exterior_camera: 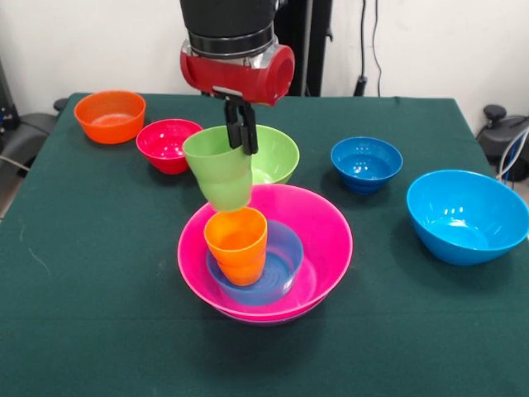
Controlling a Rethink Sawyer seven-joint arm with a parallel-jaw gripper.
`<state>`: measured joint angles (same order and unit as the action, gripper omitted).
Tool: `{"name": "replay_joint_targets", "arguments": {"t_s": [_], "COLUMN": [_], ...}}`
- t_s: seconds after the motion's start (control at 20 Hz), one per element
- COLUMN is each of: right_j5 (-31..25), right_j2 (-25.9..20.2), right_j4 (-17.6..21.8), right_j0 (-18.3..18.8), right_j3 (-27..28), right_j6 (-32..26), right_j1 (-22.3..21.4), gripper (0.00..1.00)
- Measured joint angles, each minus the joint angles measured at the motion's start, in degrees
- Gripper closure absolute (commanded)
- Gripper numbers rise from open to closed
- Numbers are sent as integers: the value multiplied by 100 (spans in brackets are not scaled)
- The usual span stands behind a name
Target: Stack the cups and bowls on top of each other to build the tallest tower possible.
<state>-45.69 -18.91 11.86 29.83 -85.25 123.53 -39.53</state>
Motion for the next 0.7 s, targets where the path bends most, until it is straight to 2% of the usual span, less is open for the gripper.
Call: {"name": "replay_joint_targets", "arguments": {"t_s": [0.7], "right_j5": [152], "right_j2": [0], "right_j4": [11], "right_j0": [0], "right_j3": [1], "right_j6": [0], "right_j1": [194], "gripper": [100]}}
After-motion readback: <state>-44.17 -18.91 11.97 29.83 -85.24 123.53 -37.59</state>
